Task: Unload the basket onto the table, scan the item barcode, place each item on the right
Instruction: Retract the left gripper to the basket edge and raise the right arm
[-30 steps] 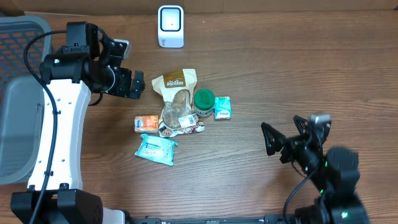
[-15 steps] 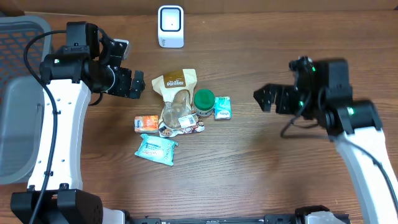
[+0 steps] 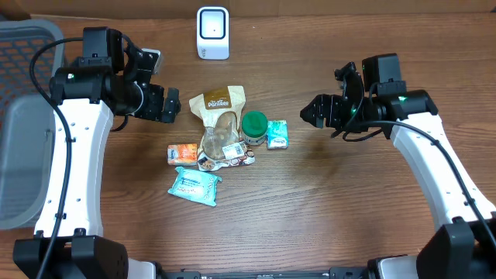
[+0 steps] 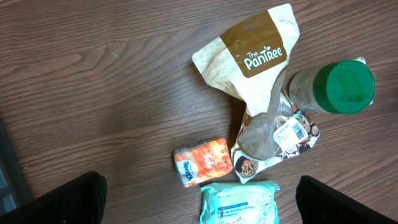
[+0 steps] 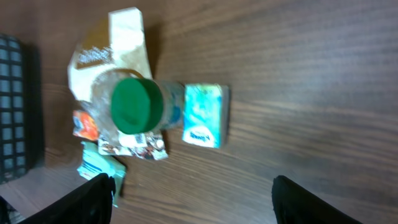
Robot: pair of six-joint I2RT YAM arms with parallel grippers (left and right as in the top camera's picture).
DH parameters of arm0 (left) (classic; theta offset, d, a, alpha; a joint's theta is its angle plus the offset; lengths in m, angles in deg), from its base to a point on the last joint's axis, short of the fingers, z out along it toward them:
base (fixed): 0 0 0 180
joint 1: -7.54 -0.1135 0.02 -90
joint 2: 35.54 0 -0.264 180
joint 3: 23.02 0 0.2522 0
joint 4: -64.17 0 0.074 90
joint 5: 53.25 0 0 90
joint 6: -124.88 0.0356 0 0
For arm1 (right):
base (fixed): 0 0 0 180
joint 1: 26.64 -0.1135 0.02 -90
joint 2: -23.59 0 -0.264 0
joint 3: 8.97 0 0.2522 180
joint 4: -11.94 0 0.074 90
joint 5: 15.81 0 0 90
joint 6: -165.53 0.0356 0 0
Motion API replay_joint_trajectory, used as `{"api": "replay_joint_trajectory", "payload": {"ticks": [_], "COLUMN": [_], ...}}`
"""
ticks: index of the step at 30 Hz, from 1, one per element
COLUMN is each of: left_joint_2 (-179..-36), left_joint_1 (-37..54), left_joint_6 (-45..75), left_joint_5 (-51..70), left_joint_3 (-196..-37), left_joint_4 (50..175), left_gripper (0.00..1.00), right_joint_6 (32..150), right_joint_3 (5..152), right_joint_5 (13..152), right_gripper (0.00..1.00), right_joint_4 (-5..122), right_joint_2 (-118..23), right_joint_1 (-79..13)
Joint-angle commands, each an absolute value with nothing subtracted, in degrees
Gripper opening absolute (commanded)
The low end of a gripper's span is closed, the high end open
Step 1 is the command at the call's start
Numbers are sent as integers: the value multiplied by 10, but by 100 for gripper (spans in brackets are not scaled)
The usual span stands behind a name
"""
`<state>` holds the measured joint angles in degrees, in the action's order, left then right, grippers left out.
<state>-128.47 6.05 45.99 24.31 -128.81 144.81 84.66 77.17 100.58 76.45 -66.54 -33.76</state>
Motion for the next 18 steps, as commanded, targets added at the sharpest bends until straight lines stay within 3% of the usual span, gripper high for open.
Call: {"api": "replay_joint_trajectory", "payload": {"ticks": [1,18], "left_joint_2": [-1290,-1290], "left_joint_1": [60,59], "left_joint_6": [460,465], "left_joint_5": [236,236], "left_joint_3": [-1298,-1298], "left_joint_4": [1448,1415], "left_gripper": [100,100], "right_joint_6": [845,844], "right_joint_3": [775,775], "right_joint_5": [979,967], "right_gripper": [78,79], "right_joint_4": [773,803], "right_joint_2": [-678,-682], "right_joint_1": [-333,-333]}}
